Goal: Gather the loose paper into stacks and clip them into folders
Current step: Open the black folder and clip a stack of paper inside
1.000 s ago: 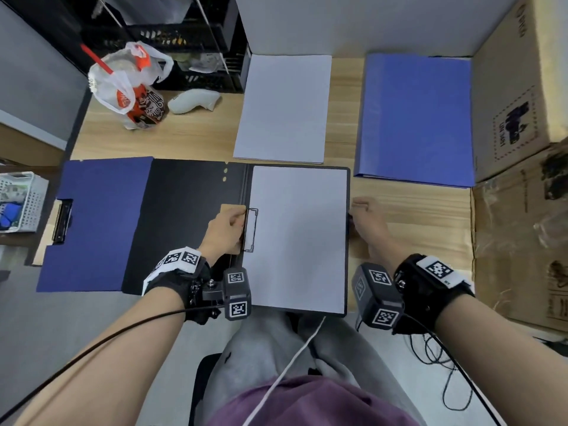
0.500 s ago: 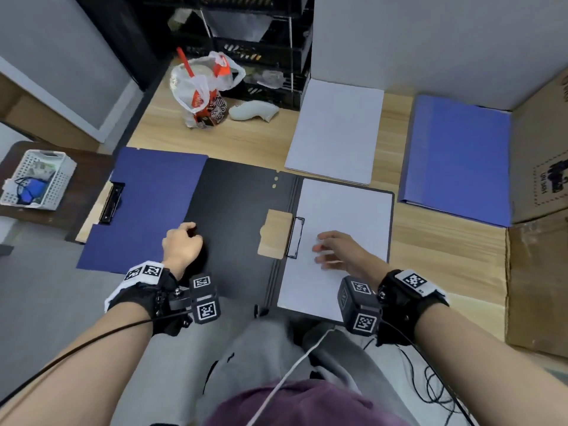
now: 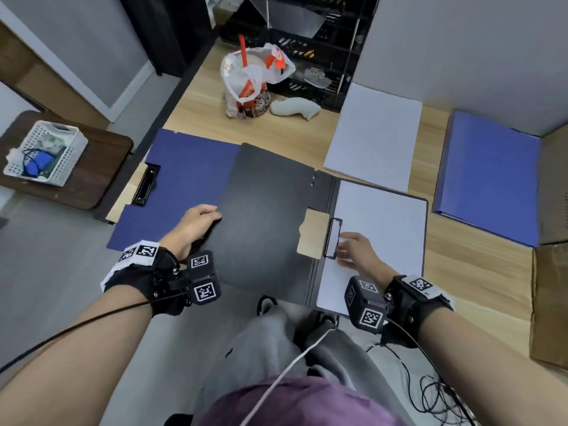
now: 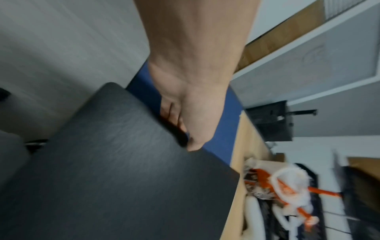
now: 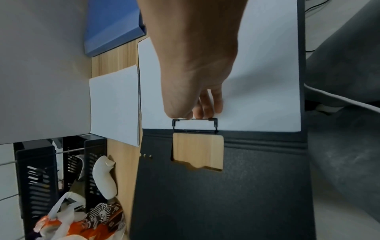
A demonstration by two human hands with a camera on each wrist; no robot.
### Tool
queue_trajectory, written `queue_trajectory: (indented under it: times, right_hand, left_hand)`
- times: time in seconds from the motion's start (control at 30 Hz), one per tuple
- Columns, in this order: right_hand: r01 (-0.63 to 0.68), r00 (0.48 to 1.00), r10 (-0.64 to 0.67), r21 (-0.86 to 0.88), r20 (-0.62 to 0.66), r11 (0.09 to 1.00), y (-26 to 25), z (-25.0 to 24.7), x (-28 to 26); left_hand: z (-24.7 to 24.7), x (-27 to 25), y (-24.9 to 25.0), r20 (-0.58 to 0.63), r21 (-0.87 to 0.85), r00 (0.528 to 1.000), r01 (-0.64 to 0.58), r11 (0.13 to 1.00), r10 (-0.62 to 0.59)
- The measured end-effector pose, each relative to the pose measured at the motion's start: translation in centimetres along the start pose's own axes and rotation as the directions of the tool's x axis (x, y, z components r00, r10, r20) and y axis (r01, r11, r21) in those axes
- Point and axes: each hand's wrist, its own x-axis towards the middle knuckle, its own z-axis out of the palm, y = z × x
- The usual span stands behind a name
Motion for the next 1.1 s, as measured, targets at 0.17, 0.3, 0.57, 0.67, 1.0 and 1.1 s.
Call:
queue_trajectory:
  times: [0.17, 0.3, 0.57, 0.67, 1.0, 1.1]
  right_hand:
    - [0.115, 0.993, -0.115, 0.019, 0.027, 0.993, -4.6, 0.1, -0.8]
    - [0.046, 0.932, -0.125, 0.234, 0.339, 0.971, -9.4, -1.1, -3.3]
    - [0.233, 0.897, -0.269, 0.140, 0.352, 0.962, -9.5, -8.8, -7.0]
    - [0.210, 0.970, -0.224, 0.138, 0.094, 0.968, -4.9, -13.3, -6.3]
    - [-0.063, 0.995, 0.067, 0.057, -0.072, 0.996, 4.7, -17.1, -2.5]
    - [-0.059, 0.998, 0.059, 0.014, -0.020, 0.998, 4.0, -16.7, -1.7]
  left_hand:
    - [-3.1, -4.2, 5.8, 0.408, -0.031, 0.889, -0.216, 0.976, 0.209]
    - [-0.2, -6.8, 10.0, 0.673, -0.054, 0.713, -0.214, 0.975, 0.194]
    - [13.1, -9.2, 14.6, 0.841, 0.071, 0.519, -0.382, 0.921, 0.150]
    - [16.9, -8.5, 14.0, 0.799, 0.125, 0.581, -0.411, 0.903, 0.154]
    - [19.4, -4.2, 6.2, 0.379, 0.210, 0.925, -0.041, 0.977, -0.042]
    - [20.0, -5.1, 6.3, 0.368, 0.131, 0.927, 0.020, 0.991, -0.067]
